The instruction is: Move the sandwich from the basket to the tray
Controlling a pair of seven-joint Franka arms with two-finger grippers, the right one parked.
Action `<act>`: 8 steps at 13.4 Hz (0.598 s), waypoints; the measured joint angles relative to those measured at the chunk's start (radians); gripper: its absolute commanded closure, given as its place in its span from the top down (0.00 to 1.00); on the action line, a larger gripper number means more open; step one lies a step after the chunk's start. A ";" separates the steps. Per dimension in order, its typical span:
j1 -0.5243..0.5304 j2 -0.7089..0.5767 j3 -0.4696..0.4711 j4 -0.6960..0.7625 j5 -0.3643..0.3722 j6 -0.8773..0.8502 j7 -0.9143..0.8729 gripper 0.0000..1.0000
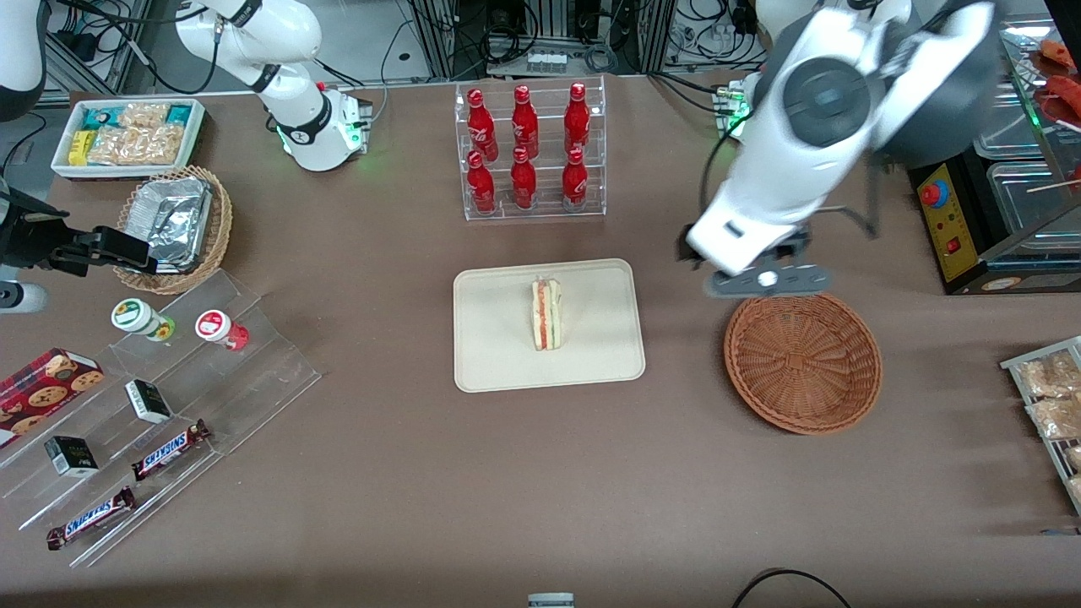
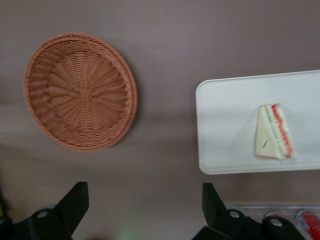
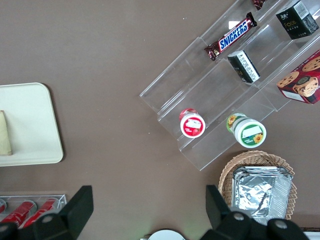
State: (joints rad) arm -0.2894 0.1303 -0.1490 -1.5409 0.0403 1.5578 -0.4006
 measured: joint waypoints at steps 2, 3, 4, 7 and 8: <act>0.096 -0.076 0.002 -0.065 -0.030 0.000 0.117 1.00; 0.137 -0.101 0.003 -0.084 -0.036 -0.001 0.164 1.00; 0.170 -0.118 0.003 -0.094 -0.038 -0.002 0.203 1.00; 0.247 -0.143 0.005 -0.102 -0.040 -0.002 0.291 1.00; 0.263 -0.146 0.006 -0.102 -0.040 -0.002 0.302 1.00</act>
State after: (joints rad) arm -0.0262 -0.0158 -0.1433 -1.6432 0.0001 1.5557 -0.0989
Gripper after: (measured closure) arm 0.000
